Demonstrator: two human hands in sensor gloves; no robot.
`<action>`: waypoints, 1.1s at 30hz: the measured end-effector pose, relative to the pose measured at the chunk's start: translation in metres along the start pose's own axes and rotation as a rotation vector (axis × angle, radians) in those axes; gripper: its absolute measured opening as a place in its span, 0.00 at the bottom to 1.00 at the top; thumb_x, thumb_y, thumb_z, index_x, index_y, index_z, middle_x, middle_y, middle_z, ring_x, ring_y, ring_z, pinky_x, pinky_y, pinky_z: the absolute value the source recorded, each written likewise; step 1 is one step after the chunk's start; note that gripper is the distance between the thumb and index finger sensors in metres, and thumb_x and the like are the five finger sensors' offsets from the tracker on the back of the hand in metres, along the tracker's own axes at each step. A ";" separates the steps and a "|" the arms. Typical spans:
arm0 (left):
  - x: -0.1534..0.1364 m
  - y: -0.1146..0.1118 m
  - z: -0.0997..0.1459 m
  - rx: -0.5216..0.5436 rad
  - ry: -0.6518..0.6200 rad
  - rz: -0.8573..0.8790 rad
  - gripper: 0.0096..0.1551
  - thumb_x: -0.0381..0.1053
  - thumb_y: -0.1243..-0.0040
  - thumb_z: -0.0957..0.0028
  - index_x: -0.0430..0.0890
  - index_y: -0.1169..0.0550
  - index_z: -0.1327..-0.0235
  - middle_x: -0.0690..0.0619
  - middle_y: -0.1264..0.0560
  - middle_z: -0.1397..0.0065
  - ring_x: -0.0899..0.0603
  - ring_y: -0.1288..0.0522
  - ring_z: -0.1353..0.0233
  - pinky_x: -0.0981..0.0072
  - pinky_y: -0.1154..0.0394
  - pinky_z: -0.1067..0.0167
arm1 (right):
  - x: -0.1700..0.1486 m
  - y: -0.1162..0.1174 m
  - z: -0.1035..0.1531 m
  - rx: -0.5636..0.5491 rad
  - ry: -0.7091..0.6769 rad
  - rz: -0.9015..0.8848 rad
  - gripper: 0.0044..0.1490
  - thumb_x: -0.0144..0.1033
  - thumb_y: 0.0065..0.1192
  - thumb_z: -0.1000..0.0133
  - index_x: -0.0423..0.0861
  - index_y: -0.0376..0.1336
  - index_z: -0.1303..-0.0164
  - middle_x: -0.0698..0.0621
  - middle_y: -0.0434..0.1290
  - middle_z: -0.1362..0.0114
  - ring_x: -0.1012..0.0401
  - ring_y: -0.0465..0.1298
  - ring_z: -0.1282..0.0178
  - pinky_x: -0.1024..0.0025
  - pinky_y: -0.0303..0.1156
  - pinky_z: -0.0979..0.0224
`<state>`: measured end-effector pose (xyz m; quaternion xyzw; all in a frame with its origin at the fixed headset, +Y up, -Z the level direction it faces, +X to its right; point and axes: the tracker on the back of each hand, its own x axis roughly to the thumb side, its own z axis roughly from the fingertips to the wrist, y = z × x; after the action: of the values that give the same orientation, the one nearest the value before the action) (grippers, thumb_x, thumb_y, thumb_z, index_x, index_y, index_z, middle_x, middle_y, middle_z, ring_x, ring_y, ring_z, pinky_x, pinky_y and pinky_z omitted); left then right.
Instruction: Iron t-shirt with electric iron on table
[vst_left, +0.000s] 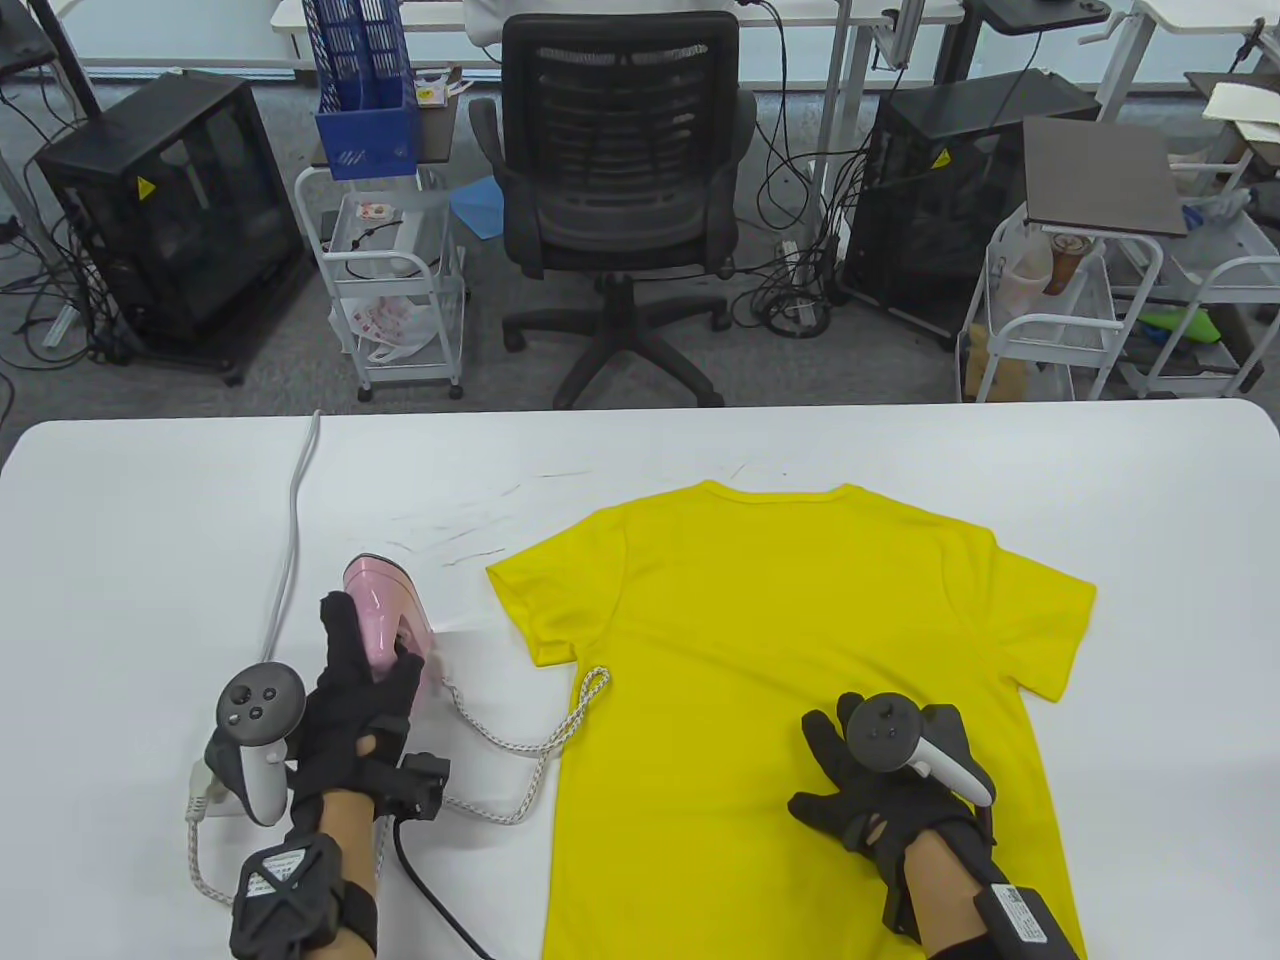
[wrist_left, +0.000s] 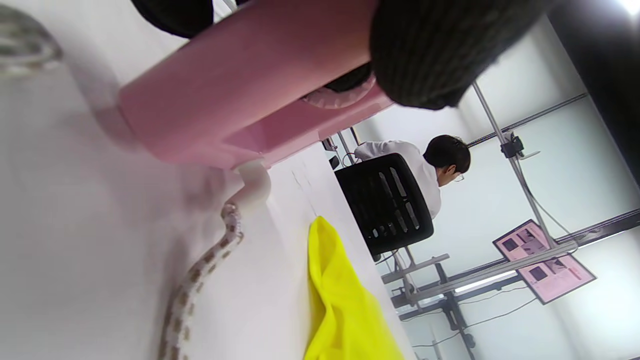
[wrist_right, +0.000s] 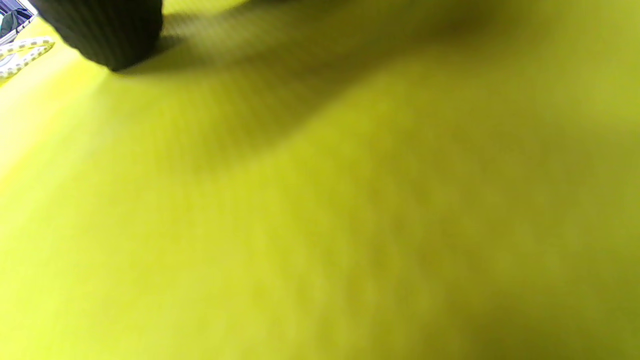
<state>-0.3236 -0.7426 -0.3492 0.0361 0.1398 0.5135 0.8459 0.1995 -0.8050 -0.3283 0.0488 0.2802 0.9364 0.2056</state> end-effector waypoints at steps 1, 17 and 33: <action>0.000 0.001 0.002 0.013 0.020 -0.035 0.55 0.55 0.30 0.53 0.71 0.58 0.32 0.62 0.31 0.29 0.47 0.28 0.22 0.35 0.36 0.26 | 0.000 0.000 0.000 -0.001 0.000 0.000 0.54 0.66 0.58 0.49 0.66 0.31 0.25 0.53 0.21 0.20 0.51 0.19 0.24 0.40 0.20 0.30; 0.000 0.006 0.020 0.119 0.031 -0.120 0.53 0.56 0.30 0.55 0.66 0.55 0.30 0.58 0.34 0.27 0.43 0.30 0.23 0.34 0.38 0.26 | 0.000 0.001 0.000 -0.004 0.001 -0.001 0.54 0.66 0.58 0.49 0.66 0.31 0.25 0.53 0.20 0.20 0.51 0.19 0.24 0.40 0.20 0.30; 0.006 0.003 0.021 0.087 0.014 -0.161 0.60 0.63 0.29 0.60 0.60 0.58 0.29 0.56 0.34 0.27 0.42 0.30 0.24 0.33 0.39 0.27 | 0.000 0.000 0.000 0.000 0.001 -0.003 0.54 0.66 0.58 0.49 0.66 0.31 0.25 0.53 0.20 0.20 0.51 0.18 0.24 0.40 0.20 0.30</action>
<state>-0.3180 -0.7344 -0.3291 0.0579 0.1703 0.4376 0.8810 0.1994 -0.8055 -0.3285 0.0482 0.2805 0.9361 0.2067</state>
